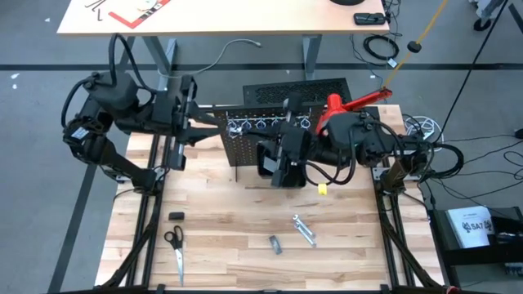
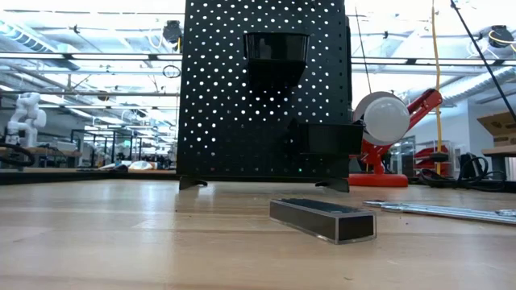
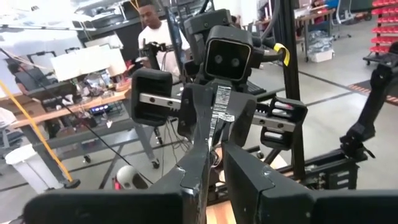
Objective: Hang tools onto peg board
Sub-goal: Hang the pliers on the pegboard
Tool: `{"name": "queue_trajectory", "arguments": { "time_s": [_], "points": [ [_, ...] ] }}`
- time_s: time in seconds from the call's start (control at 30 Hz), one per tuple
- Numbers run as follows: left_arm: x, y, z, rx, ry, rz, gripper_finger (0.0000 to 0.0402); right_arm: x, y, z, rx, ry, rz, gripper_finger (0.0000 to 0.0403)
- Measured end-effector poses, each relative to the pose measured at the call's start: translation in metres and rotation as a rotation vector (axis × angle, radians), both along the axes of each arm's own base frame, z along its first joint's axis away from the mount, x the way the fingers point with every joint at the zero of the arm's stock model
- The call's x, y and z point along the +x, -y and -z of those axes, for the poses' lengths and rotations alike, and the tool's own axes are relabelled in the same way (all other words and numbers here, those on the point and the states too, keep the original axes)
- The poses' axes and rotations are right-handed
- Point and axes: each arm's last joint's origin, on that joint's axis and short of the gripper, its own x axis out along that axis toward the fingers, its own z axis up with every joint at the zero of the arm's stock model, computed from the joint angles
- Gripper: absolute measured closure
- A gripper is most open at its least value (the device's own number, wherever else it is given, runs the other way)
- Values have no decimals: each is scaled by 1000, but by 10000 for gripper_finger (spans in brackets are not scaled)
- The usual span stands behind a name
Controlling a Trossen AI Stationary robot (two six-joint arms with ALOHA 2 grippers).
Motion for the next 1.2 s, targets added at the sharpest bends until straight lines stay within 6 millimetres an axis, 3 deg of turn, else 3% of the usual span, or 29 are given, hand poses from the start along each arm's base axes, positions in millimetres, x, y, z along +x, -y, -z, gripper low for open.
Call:
{"name": "queue_trajectory", "arguments": {
  "time_s": [0.27, 0.67, 1.2],
  "points": [
    [4, 1, 0, 0, 6, 2, 343, 0, 0, -1, 2, 7, 0, 397],
    [28, 4, 6, -1, 7, 6, 342, 2, 3, 1, 23, 0, -12, 396],
    [19, 3, 3, -1, 16, -7, 345, 3, 3, 3, 21, -8, -9, 396]
  ]
}}
